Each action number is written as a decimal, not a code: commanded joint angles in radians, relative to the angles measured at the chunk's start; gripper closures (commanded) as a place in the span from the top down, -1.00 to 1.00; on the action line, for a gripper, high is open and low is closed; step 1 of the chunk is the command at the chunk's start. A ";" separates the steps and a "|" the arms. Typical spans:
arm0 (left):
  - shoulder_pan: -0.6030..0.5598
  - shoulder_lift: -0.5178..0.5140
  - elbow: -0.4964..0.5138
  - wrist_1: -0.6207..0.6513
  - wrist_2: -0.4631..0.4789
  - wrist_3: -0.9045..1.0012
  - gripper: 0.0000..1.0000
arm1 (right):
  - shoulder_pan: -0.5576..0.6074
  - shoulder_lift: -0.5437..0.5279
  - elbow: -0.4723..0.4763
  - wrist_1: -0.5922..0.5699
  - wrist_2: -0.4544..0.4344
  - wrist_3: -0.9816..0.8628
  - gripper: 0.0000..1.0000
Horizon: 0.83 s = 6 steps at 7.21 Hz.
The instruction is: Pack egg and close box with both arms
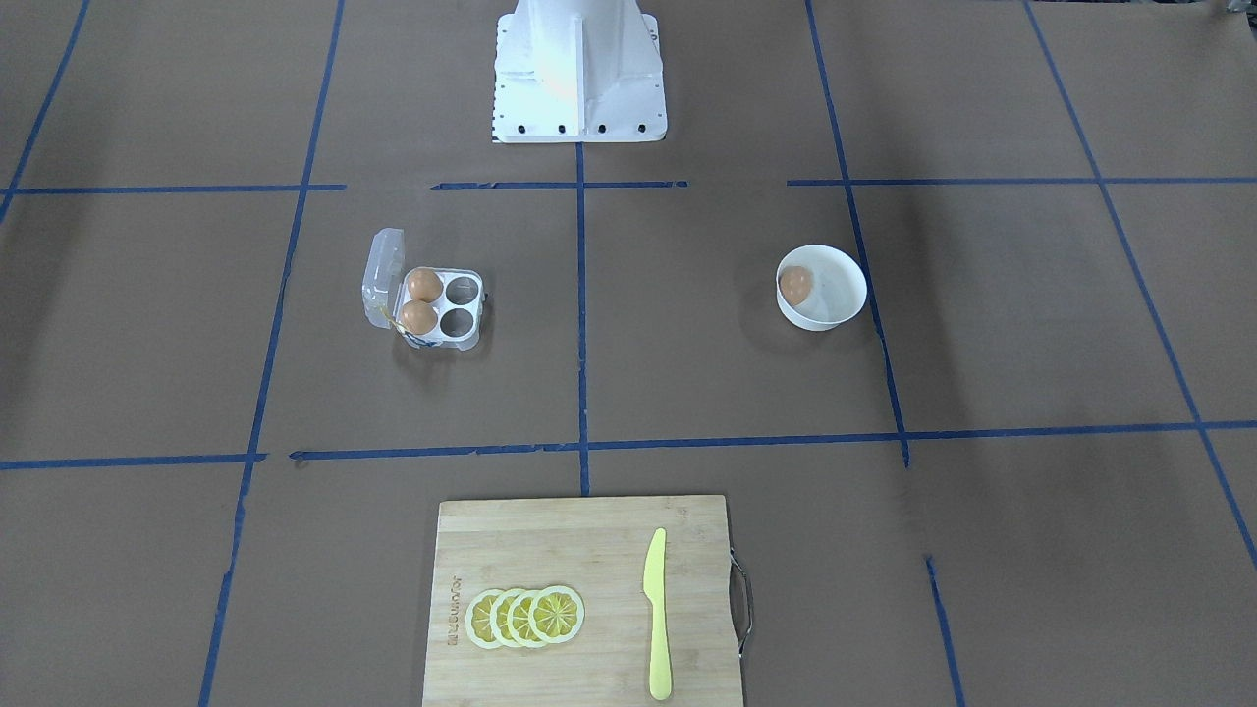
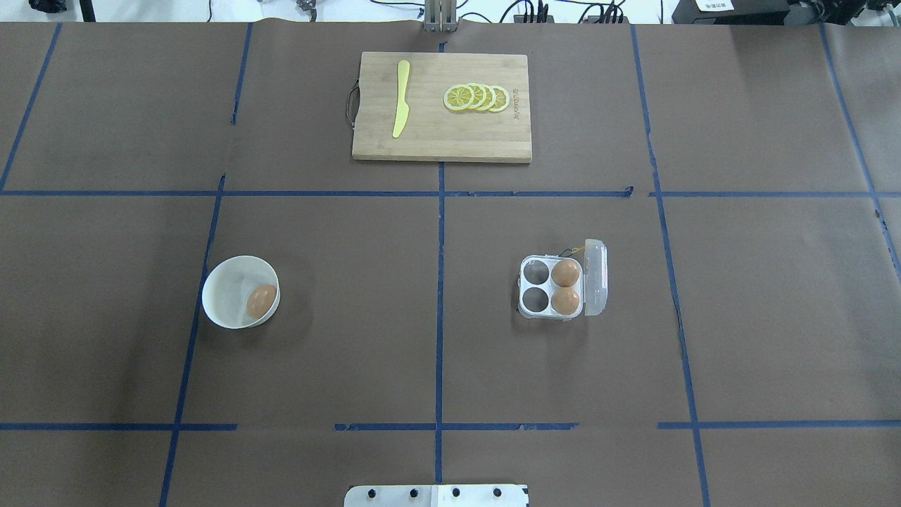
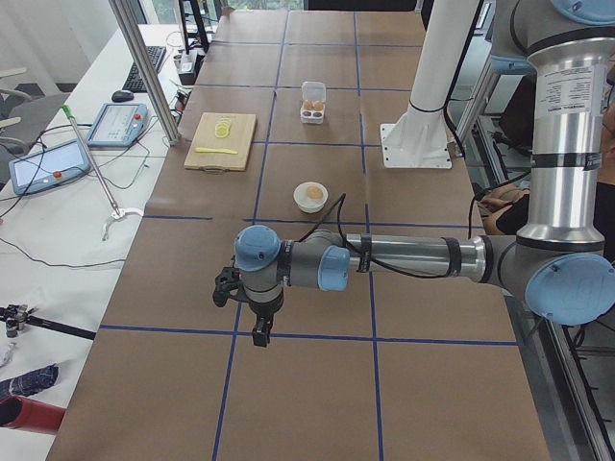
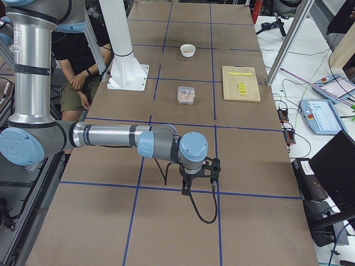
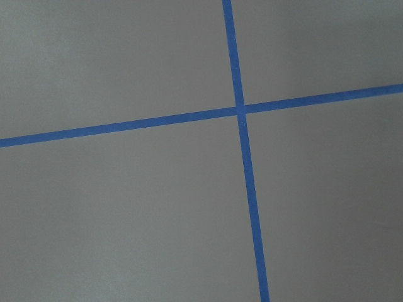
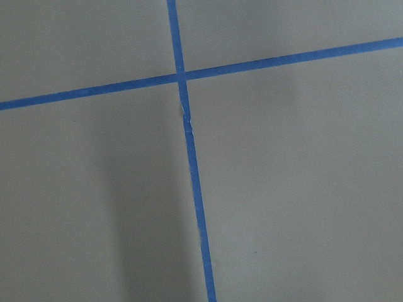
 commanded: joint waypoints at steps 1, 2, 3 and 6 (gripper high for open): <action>0.000 -0.002 -0.016 0.000 -0.002 -0.002 1.00 | 0.000 0.002 0.000 0.002 -0.008 0.002 1.00; 0.002 -0.009 -0.057 -0.002 -0.002 -0.008 1.00 | 0.000 0.005 -0.002 0.002 -0.006 0.003 1.00; 0.029 -0.012 -0.122 -0.017 -0.005 -0.011 1.00 | 0.000 0.012 0.003 0.002 0.000 0.005 1.00; 0.290 -0.015 -0.280 -0.165 0.001 -0.374 1.00 | -0.014 0.064 0.005 -0.001 -0.012 0.005 1.00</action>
